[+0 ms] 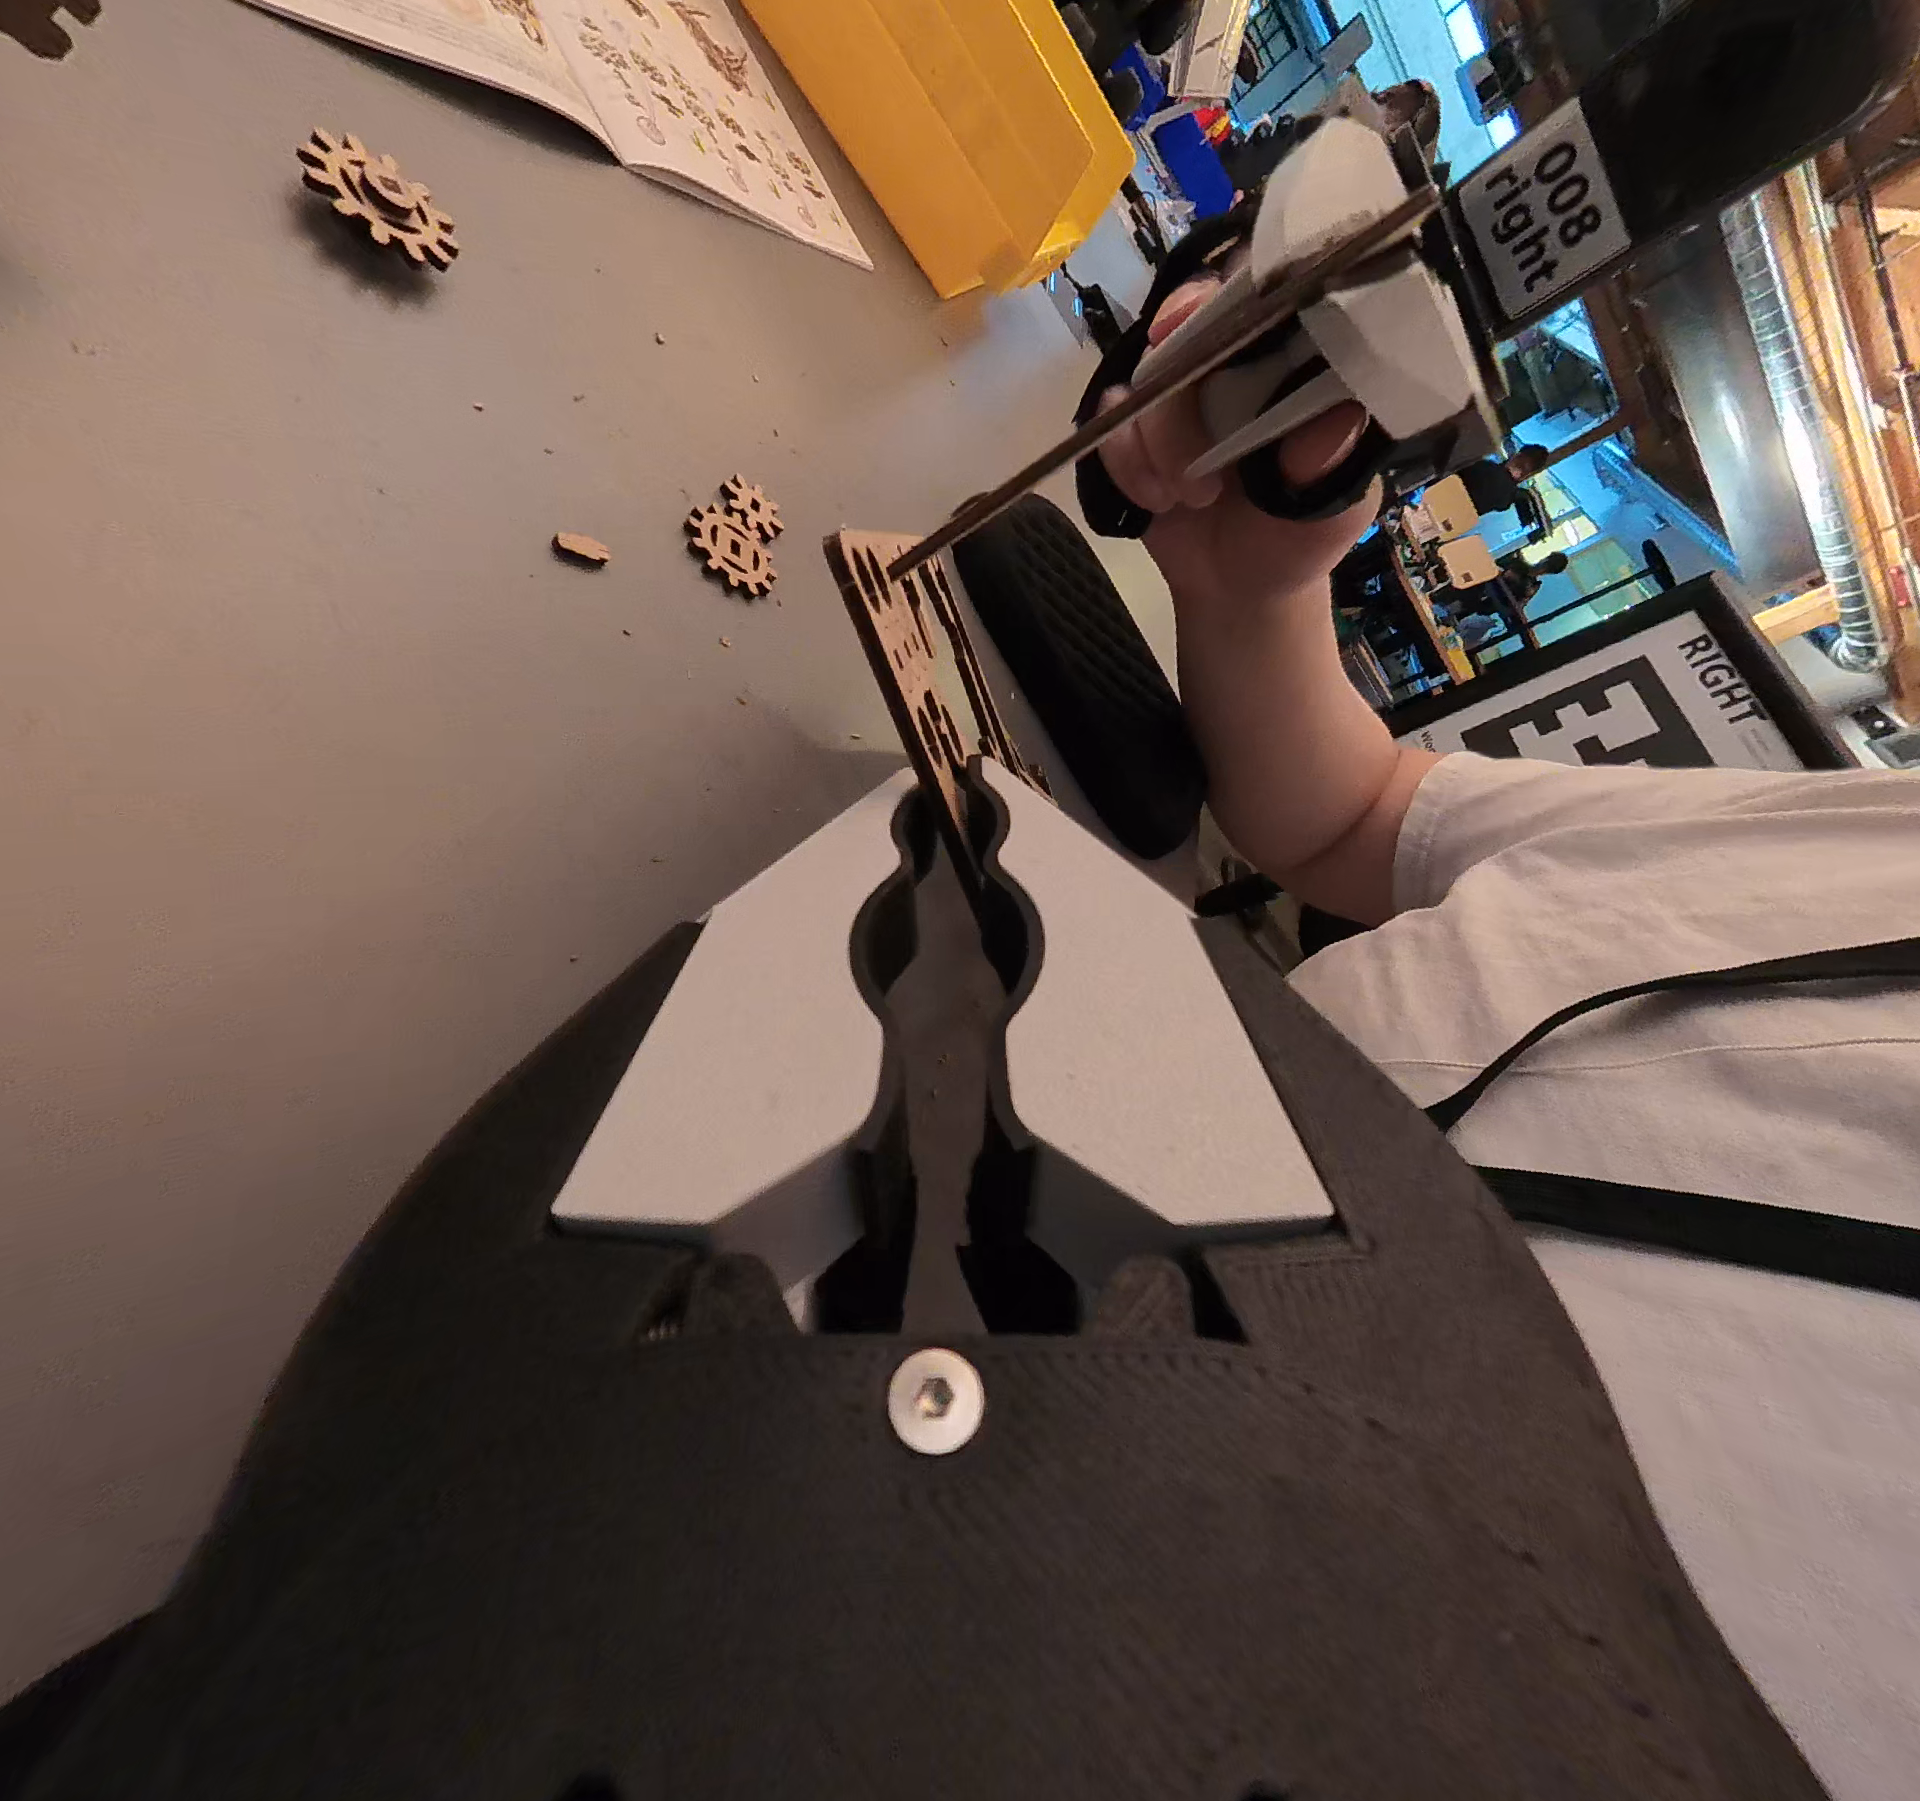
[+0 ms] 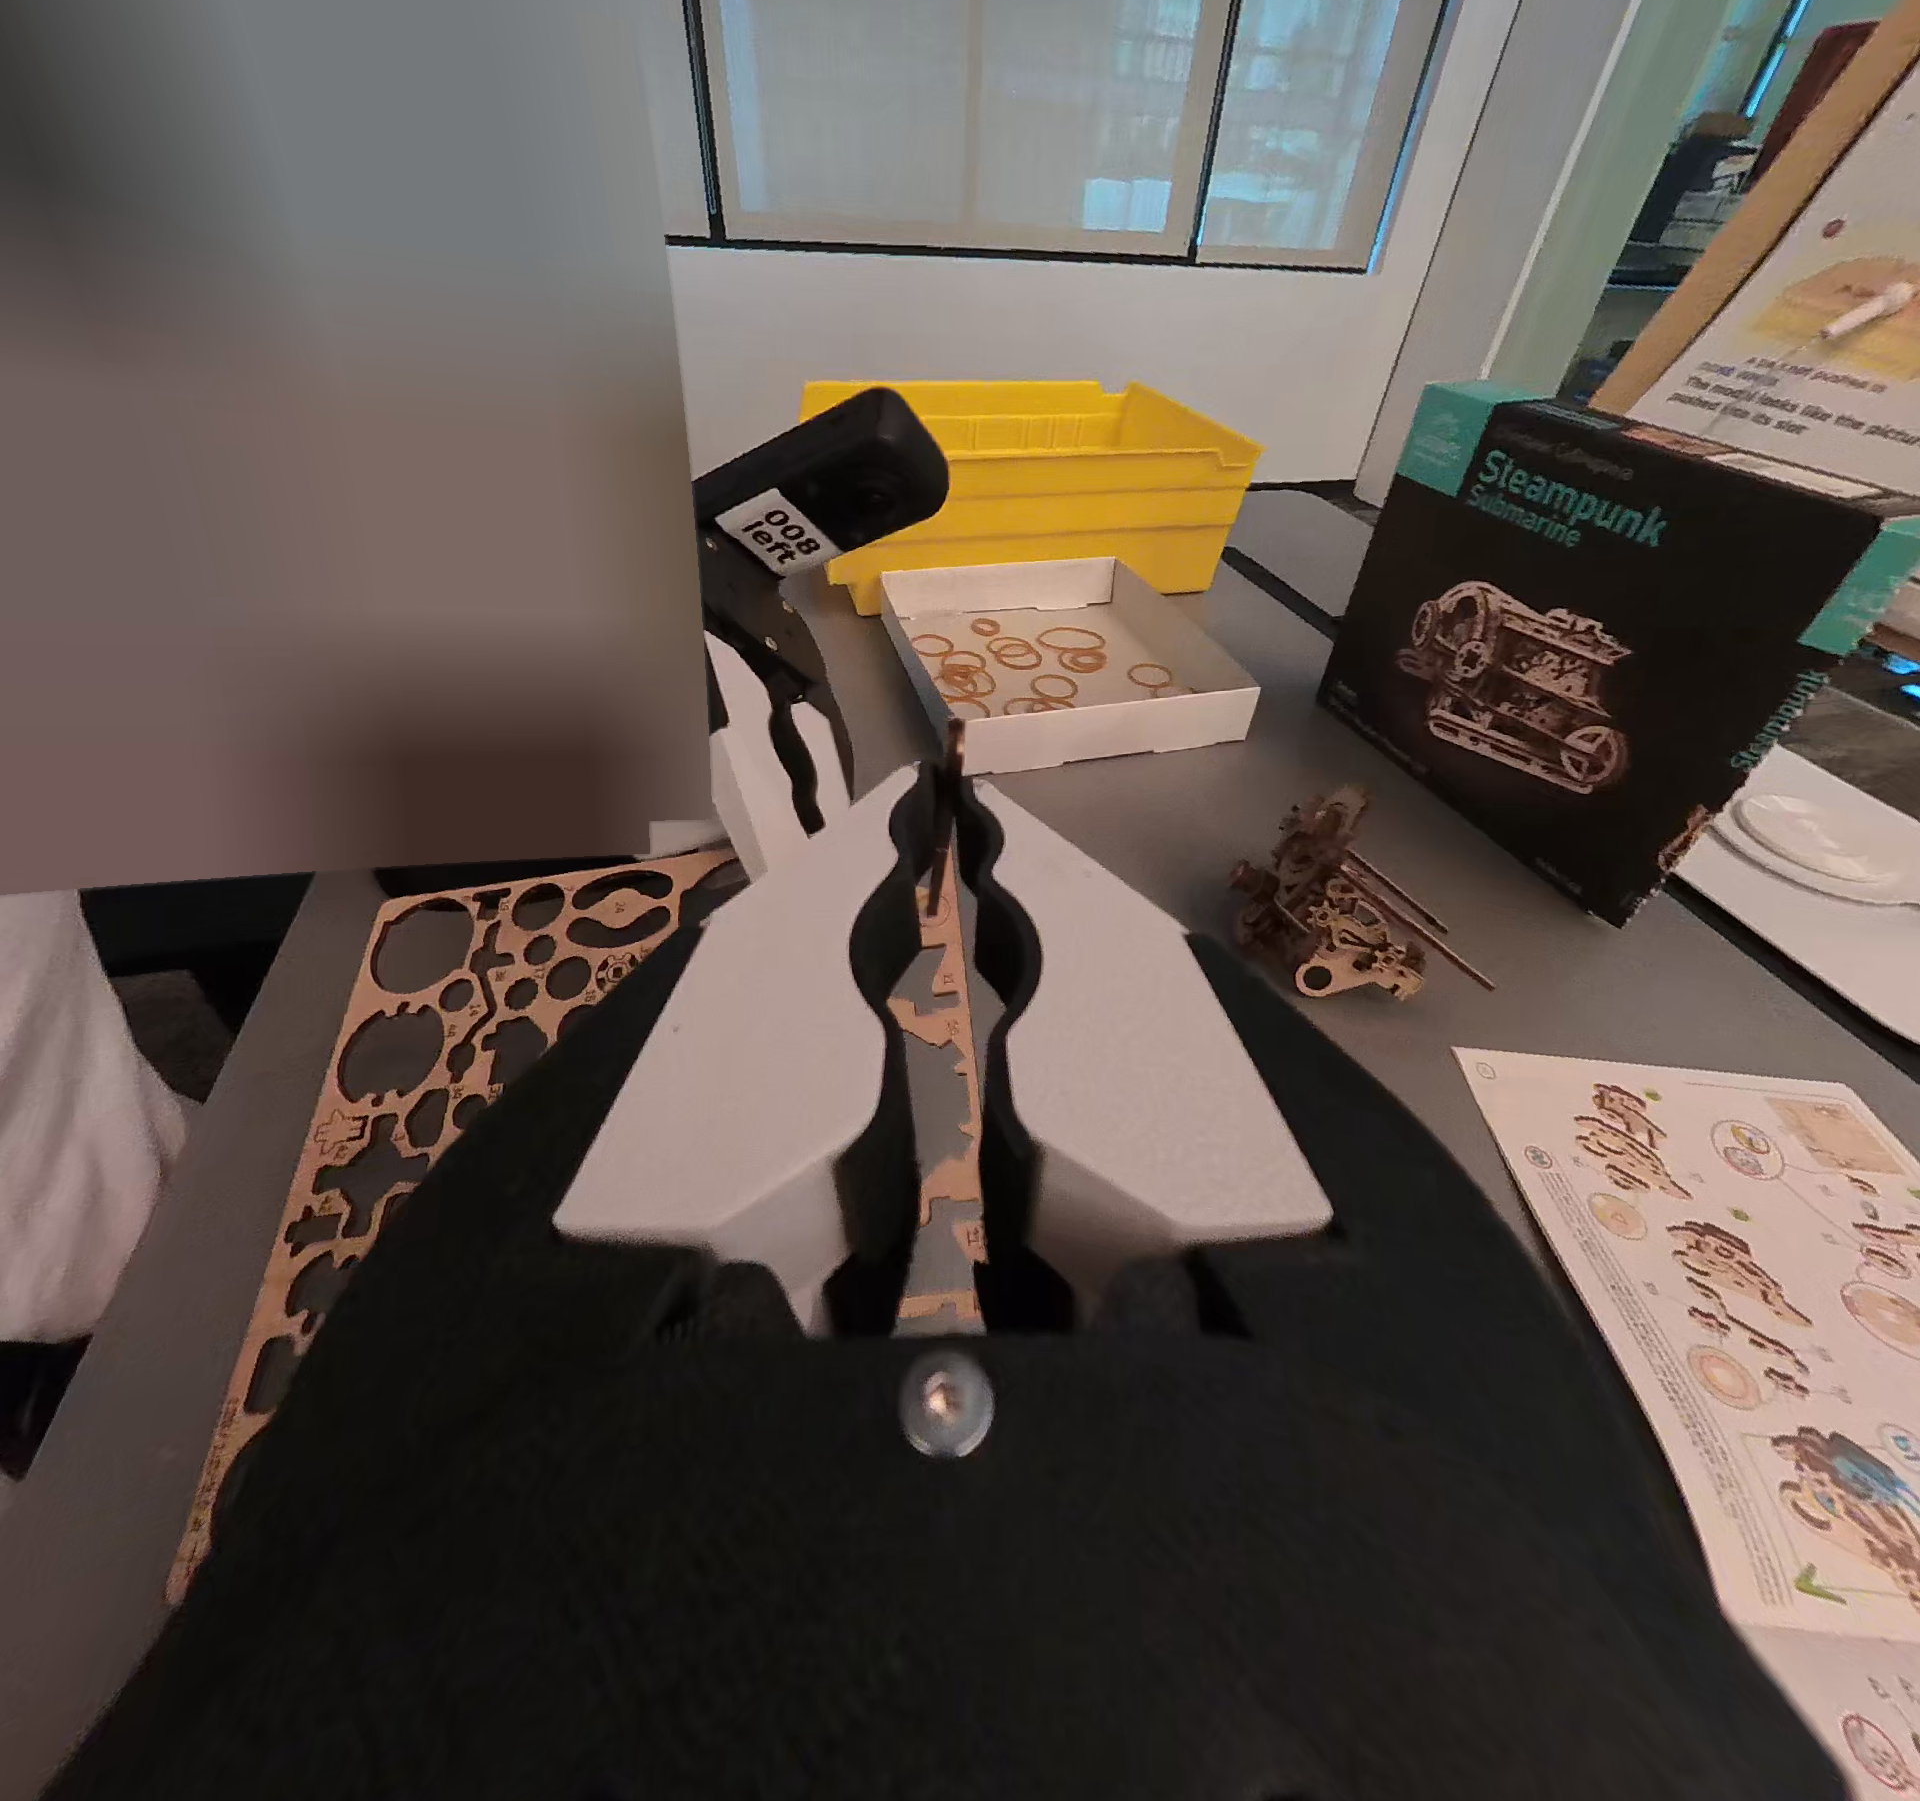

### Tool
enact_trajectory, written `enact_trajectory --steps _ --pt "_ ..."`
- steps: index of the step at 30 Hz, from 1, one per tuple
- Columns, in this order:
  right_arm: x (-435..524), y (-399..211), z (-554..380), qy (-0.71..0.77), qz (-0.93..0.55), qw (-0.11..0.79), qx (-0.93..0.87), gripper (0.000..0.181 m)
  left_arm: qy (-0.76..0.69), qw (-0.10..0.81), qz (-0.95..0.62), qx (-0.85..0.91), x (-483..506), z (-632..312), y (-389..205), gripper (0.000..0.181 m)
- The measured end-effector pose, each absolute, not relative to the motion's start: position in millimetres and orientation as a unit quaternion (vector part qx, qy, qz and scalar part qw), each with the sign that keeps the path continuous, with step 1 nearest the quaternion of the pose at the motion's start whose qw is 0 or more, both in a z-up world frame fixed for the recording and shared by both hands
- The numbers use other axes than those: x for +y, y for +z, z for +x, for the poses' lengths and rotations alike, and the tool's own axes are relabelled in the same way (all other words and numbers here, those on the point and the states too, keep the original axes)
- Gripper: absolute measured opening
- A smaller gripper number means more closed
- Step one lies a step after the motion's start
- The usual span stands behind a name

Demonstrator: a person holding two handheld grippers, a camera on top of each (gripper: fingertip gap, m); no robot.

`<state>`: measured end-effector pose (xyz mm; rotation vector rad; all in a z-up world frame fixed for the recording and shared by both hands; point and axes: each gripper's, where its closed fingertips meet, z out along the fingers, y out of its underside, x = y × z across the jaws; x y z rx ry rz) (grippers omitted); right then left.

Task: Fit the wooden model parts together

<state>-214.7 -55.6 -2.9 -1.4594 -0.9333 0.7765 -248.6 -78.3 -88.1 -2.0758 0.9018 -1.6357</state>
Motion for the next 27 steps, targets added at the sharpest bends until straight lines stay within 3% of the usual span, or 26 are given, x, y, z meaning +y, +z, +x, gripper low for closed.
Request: enact_trajectory --steps 12,18,20,27 --pt "-63.9 -19.5 -233.5 0.257 -0.629 0.589 -0.438 0.000 -0.562 0.196 -0.725 0.347 -84.2 -247.9 -88.9 0.004" --pt "-74.9 -5.2 -236.3 0.292 -0.607 0.608 -0.420 0.000 -0.648 0.192 -0.677 0.291 -75.4 -241.8 -62.6 0.014" --pt "-74.0 -7.7 -233.7 0.274 -0.608 0.614 -0.423 0.000 -0.630 0.182 -0.690 0.307 -76.9 -236.0 -70.4 0.007" --pt "-81.6 -12.0 -231.1 0.274 -0.608 0.607 -0.431 0.000 -0.540 0.226 -0.699 0.410 -87.9 -227.8 -83.4 0.007"
